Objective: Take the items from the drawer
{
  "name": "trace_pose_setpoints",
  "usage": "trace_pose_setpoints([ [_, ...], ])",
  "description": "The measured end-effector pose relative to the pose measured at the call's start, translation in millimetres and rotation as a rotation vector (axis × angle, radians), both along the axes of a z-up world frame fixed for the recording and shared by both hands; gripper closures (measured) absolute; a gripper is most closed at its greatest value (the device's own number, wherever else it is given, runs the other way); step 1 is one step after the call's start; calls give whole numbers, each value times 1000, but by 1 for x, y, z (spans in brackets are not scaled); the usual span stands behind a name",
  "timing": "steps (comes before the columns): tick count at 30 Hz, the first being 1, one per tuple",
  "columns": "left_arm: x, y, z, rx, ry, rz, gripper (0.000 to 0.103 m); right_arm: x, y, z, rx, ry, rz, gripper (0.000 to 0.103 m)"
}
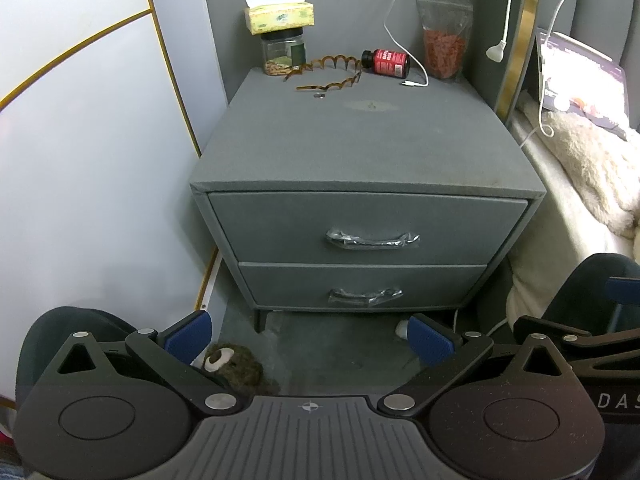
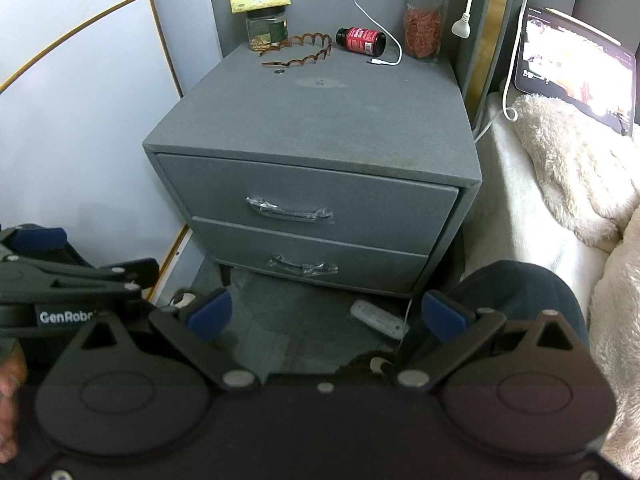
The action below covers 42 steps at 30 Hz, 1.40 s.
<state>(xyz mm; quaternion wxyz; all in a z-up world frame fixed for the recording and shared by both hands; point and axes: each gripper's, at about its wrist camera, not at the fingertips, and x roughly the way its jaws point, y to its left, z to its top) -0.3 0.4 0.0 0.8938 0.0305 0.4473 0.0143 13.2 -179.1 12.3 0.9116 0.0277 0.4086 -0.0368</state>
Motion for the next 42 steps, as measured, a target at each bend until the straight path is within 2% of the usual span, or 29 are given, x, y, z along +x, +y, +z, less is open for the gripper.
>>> trace_pose_setpoints([
  [19, 3, 11, 1, 4, 0, -13, 0, 3, 9, 0, -1, 6, -1, 0],
  [24, 1, -1, 2, 15, 0, 4, 0, 0, 5, -1, 3, 3, 11, 0],
  [42, 4, -1, 3, 16, -1, 2, 0, -1, 7, -1, 2, 2, 18, 0],
])
